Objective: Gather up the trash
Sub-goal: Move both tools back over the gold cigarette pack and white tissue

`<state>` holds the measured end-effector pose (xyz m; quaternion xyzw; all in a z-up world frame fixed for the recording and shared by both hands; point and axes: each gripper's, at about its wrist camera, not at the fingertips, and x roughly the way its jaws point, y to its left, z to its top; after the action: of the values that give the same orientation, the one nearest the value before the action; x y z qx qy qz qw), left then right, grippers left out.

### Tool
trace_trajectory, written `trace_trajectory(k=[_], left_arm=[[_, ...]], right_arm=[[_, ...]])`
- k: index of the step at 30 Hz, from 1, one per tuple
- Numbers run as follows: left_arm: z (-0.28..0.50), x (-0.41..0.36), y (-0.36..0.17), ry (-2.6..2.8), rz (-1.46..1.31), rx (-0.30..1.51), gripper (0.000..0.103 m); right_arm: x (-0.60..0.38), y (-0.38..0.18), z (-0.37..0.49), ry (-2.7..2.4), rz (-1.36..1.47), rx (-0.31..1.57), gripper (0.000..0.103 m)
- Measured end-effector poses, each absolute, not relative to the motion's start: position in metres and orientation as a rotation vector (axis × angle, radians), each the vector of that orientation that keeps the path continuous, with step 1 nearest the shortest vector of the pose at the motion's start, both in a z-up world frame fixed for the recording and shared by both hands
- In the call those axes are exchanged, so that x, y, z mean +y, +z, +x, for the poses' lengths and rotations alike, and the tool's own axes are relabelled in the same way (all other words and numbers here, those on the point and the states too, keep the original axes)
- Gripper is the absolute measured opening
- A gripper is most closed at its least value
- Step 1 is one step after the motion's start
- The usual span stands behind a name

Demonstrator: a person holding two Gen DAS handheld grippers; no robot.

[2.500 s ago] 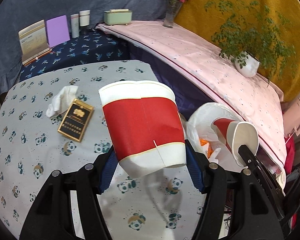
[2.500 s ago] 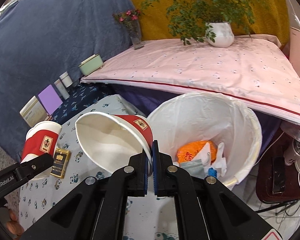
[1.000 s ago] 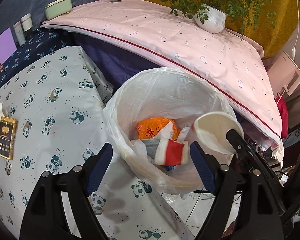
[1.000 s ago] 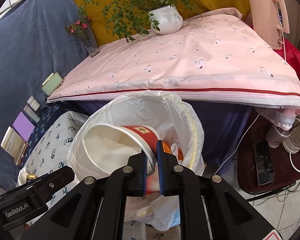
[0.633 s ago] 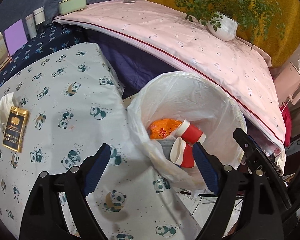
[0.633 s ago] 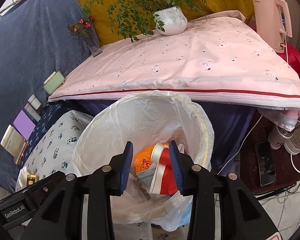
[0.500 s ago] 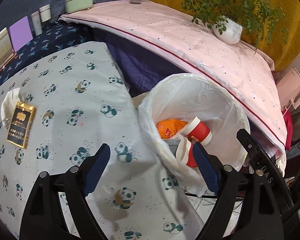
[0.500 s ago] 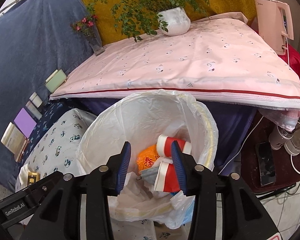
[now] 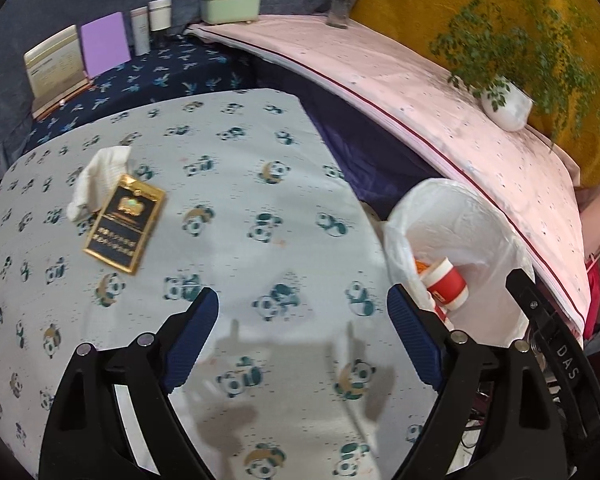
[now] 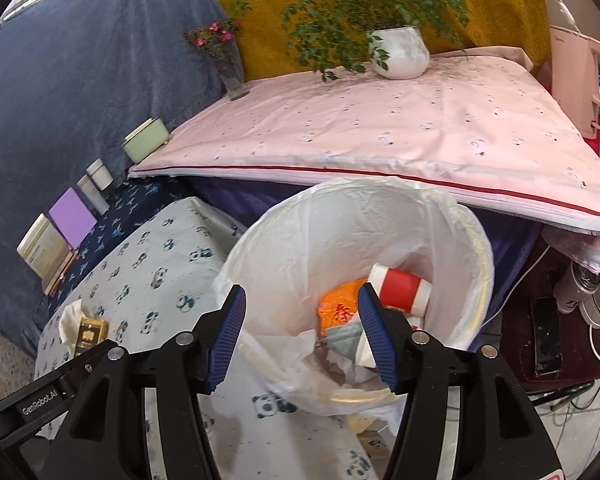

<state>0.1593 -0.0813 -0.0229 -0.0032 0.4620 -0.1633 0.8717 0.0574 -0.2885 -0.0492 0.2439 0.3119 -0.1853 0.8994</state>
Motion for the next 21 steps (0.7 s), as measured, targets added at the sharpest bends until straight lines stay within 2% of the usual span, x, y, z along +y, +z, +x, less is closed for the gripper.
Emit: trace_trajectory(k=[6,17,21], left_arm=[[0.16,-0.047,-0.02,-0.275,-0.026,0.948,0.082],[0.157,0.009,-0.022,-0.165,-0.054,0.93,0.082],[0.157,0.028,-0.023,-0.117,-0.047,0.919,0.082]], right_arm=[[-0.258,-0.042,0.067,-0.328,0.472,0.655,0.063],[-0.201,-0.039,0.084,-0.233,0.404,0.685,0.066],[-0.177,-0.04,0.091,-0.195,0.378,0.702,0.071]])
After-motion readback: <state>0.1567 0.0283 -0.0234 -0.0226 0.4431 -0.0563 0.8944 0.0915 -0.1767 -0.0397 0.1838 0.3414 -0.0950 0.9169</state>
